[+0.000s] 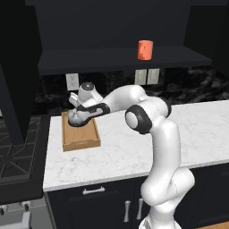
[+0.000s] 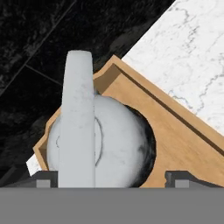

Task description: Pick the kettle from the counter and place it on the tray. Then pick the mug from the cabinet and place it on the tray. Then close the cabinet doors.

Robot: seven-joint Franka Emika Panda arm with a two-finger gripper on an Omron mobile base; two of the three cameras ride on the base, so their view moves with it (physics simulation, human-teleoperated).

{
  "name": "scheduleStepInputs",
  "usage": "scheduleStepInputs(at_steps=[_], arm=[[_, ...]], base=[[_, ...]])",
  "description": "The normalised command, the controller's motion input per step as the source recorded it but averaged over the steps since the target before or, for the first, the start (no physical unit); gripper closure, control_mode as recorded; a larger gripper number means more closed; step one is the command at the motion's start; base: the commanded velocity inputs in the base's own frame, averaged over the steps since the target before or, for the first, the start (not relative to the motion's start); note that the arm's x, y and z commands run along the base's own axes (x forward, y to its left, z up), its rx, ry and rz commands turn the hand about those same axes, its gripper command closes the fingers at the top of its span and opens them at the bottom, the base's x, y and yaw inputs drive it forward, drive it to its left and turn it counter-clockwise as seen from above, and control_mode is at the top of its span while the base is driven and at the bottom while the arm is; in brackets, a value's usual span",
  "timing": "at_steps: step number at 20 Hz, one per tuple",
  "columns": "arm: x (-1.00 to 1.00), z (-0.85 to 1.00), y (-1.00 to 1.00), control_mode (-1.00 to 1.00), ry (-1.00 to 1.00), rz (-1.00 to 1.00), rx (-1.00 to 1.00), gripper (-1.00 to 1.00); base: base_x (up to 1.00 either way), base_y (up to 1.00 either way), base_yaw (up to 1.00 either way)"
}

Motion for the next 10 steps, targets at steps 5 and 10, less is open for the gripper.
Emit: scheduleStepInputs(at_steps=[5, 10], arm=[[-0.18, 0.08, -0.03, -1.0, -0.05, 0.0, 0.01, -1.0], [-0.24, 0.25, 0.0, -1.0, -0.18, 0.0, 0.0, -1.0]], base=[[0.0, 0.0, 0.0], [0.0, 0.0, 0.0]])
